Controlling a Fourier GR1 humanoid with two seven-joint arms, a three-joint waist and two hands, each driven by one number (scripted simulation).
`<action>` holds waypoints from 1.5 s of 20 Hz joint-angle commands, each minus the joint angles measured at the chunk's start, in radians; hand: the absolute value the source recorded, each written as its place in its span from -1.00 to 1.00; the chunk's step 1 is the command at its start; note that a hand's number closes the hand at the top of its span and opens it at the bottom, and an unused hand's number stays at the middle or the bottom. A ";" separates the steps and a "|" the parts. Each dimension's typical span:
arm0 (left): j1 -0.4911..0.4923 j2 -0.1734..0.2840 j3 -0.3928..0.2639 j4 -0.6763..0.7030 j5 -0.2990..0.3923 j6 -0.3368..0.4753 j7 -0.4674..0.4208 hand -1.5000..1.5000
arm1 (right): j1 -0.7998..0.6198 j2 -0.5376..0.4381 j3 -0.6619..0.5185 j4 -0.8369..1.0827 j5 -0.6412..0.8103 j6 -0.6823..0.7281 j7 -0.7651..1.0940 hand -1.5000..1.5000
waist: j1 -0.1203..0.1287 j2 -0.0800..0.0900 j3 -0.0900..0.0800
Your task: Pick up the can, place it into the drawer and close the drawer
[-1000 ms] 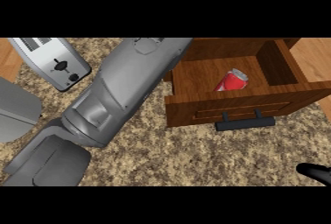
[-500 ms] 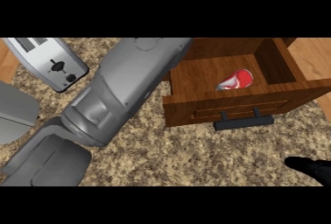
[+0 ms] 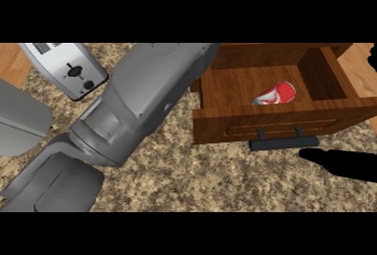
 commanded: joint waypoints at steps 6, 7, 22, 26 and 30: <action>-0.057 0.000 0.001 0.050 -0.011 -0.012 -0.004 -1.00 | -0.121 -0.004 0.158 0.307 0.309 -0.101 -0.122 -1.00 | 0.046 -0.007 0.000; -0.016 0.000 -0.007 0.033 -0.009 -0.016 -0.021 -1.00 | -0.135 0.009 0.200 0.322 0.353 -0.103 -0.096 -1.00 | 0.053 -0.013 -0.001; 0.036 0.090 0.025 -0.008 -0.041 -0.075 0.015 -1.00 | -0.404 0.128 0.222 1.008 0.620 -0.436 -0.267 -1.00 | 0.091 -0.018 -0.001; 0.067 0.136 0.016 -0.059 -0.056 -0.088 0.051 -1.00 | -0.523 0.129 0.163 1.162 0.655 -0.513 -0.242 -1.00 | 0.110 -0.024 -0.002; 0.113 0.133 0.008 -0.118 -0.065 -0.088 0.057 -1.00 | -0.605 0.131 0.115 1.317 0.683 -0.639 -0.256 -1.00 | 0.128 -0.023 -0.002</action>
